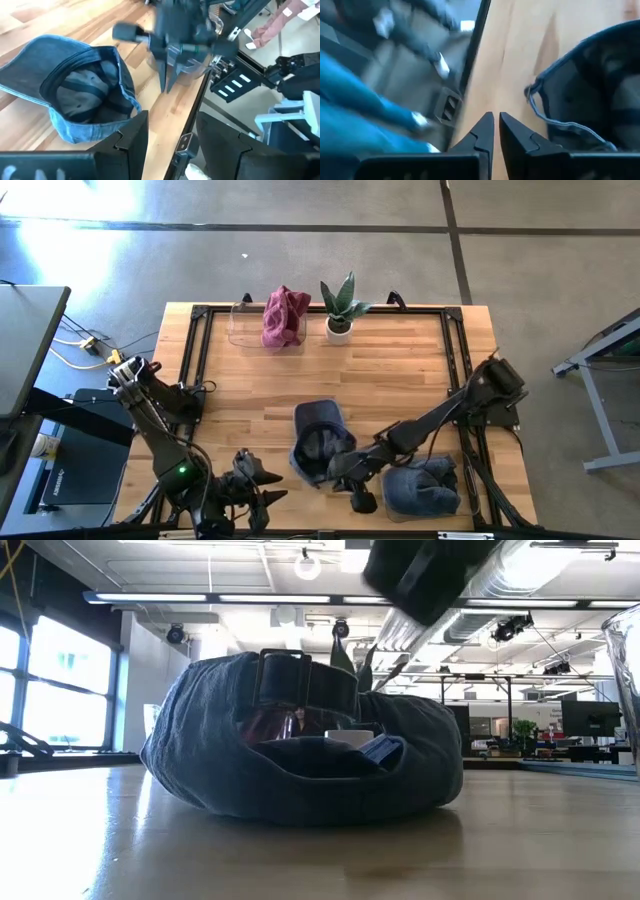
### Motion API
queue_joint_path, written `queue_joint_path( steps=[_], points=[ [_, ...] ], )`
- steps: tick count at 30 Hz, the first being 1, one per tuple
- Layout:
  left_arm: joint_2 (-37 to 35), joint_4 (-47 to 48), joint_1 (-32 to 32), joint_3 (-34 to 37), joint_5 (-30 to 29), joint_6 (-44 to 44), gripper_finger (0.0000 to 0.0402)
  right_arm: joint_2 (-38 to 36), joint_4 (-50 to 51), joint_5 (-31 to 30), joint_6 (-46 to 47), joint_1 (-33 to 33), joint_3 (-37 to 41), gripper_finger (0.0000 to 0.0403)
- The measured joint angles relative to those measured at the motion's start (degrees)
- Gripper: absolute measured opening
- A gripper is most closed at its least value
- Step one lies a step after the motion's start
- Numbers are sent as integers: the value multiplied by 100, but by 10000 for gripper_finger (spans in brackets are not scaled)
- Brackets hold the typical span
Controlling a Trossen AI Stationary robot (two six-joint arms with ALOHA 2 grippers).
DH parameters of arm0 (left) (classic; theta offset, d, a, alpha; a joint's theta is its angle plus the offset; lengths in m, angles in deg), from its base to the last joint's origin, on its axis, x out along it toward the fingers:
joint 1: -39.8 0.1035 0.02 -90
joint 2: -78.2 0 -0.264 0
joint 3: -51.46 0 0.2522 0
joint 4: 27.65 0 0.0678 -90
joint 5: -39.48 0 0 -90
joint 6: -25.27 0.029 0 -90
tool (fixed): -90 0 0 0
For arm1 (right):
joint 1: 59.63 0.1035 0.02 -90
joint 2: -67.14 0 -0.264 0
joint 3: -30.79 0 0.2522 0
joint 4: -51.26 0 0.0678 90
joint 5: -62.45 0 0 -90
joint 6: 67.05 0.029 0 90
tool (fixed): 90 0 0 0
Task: Pick & Place hat
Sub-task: Put the blue cap into the bottom transparent bin
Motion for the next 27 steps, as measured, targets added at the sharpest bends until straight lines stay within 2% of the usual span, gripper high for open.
queue_joint_path(
  steps=[6,9,11,15,17,20,27],
  points=[
    [2,-169,66,1,159,-29,160,-298,484,17,2230,-474,-10,4],
    [50,-202,242,1,339,-134,160,-210,1030,-309,2499,-719,2,10],
    [63,-177,296,8,495,-118,160,-195,1026,-214,1890,-834,13,9],
    [112,-218,332,3,977,-96,160,-230,179,630,374,-818,0,7],
    [153,-124,326,9,1057,-92,160,-219,-6,700,-46,-759,-2,19],
    [199,-231,341,-4,1148,-106,160,-132,233,593,-685,-716,-2,61],
    [282,-107,374,4,1427,-32,160,415,170,607,-2128,-749,0,197]
  ],
)
